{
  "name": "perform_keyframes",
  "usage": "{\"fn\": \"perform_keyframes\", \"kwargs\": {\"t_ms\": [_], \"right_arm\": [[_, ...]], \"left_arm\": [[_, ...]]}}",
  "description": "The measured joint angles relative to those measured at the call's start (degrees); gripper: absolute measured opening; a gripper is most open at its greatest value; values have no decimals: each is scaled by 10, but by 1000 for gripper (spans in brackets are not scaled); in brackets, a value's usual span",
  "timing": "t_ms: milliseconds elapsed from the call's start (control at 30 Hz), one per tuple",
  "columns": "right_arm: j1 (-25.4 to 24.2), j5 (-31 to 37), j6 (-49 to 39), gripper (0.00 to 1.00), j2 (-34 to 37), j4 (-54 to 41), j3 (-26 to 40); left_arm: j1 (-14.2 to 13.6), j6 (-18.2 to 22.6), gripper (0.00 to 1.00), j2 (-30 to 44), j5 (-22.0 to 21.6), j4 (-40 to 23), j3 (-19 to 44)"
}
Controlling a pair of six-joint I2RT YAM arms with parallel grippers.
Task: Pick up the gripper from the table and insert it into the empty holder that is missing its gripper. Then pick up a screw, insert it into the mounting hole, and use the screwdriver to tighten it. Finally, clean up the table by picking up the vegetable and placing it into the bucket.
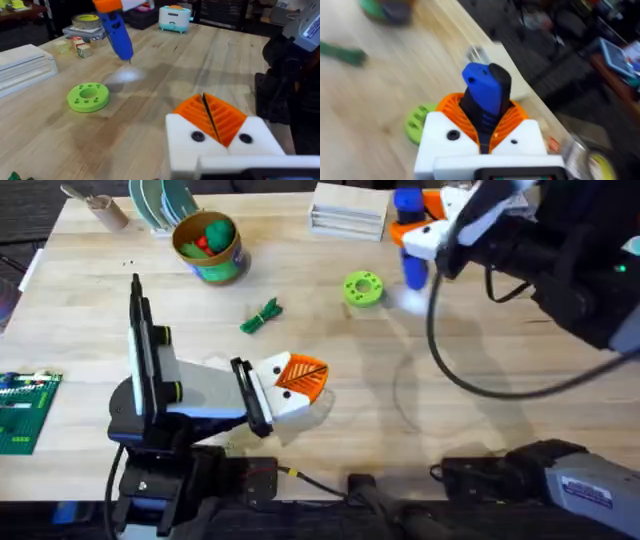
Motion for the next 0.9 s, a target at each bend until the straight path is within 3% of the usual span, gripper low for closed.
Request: {"fn": "perform_keyframes", "kwargs": {"t_ms": [300, 400, 433, 733, 800, 900], "right_arm": [[-16, 153, -258, 71, 95, -65, 21], [-16, 198, -325, 69, 143, -65, 21], [-16, 230, -371, 67, 188, -65, 21], [-16, 264, -421, 77, 242, -107, 33], [-16, 266, -417, 253, 244, -125, 34], [-17, 270, -399, 644, 242, -137, 43]], "left_arm": [[0, 0, 12, 0, 0, 0, 0], [0, 0, 12, 0, 0, 0, 0], [0, 0, 12, 0, 0, 0, 0], [0, 0, 12, 0, 0, 0, 0], [0, 0, 12, 0, 0, 0, 0], [0, 0, 12, 0, 0, 0, 0]]}}
